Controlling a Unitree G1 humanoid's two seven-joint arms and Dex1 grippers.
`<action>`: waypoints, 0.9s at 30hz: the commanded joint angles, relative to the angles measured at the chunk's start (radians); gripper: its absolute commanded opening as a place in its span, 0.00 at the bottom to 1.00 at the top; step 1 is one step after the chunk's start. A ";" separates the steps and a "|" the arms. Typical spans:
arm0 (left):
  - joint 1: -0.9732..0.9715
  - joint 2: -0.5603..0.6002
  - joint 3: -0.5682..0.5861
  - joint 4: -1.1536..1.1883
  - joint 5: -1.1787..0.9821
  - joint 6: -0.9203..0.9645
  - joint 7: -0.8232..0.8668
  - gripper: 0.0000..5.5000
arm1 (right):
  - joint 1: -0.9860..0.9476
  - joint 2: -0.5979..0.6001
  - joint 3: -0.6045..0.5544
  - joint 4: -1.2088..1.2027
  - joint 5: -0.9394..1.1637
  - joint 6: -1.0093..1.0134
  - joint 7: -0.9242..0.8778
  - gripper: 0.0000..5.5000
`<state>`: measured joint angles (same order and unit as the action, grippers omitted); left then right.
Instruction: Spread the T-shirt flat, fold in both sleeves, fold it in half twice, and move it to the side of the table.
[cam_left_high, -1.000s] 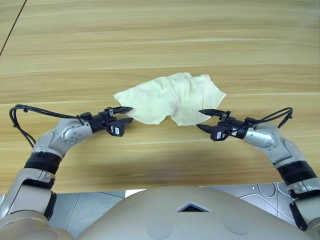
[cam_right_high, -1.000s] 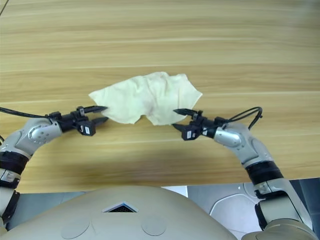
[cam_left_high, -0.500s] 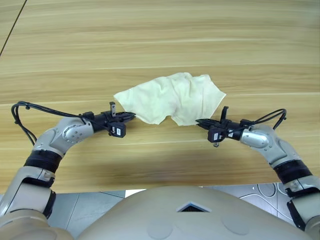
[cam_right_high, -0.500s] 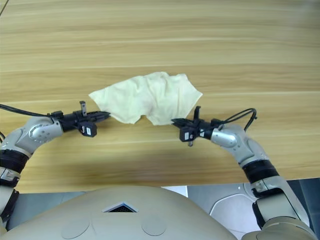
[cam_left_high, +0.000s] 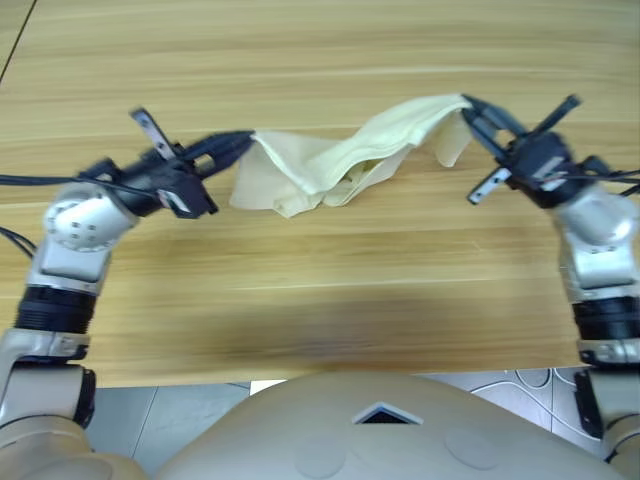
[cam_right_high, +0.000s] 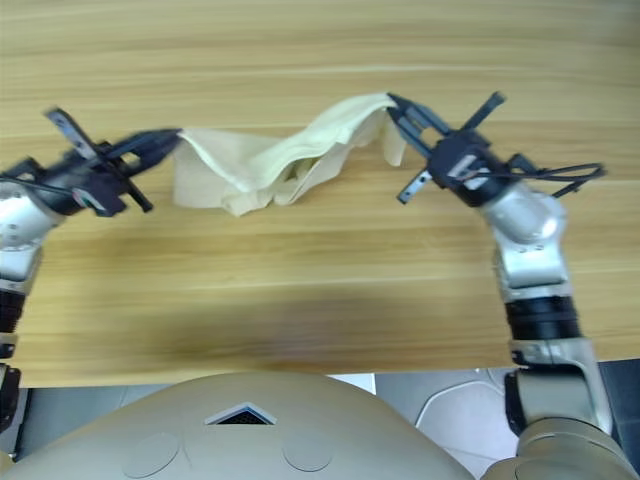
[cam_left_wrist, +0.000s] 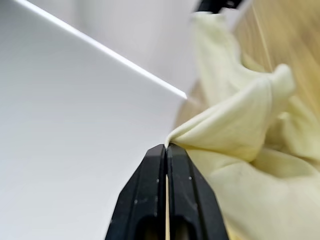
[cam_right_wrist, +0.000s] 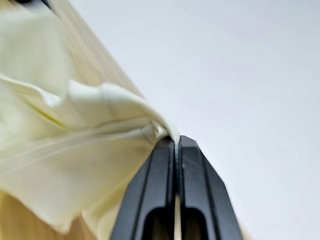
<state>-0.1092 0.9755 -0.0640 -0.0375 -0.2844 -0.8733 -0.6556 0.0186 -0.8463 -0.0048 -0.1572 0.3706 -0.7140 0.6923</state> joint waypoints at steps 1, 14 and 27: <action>0.501 0.234 0.274 -0.417 -0.341 -0.271 -0.214 0.00 | 0.456 -0.116 -0.302 -0.371 0.465 -0.294 0.373 0.00; 0.037 0.047 0.101 0.284 0.225 0.046 -0.454 0.00 | -0.234 -0.049 -0.008 0.545 -0.583 0.072 0.288 0.00; -1.217 -0.206 -0.008 1.186 0.416 0.362 -0.116 0.00 | -1.350 0.139 0.243 1.312 -0.845 0.339 -0.105 0.00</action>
<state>-0.9742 0.7627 -0.1110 0.8415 0.0854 -0.6135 -0.9163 -0.9969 -0.7063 0.2011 0.8785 -0.3587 -0.4609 0.7773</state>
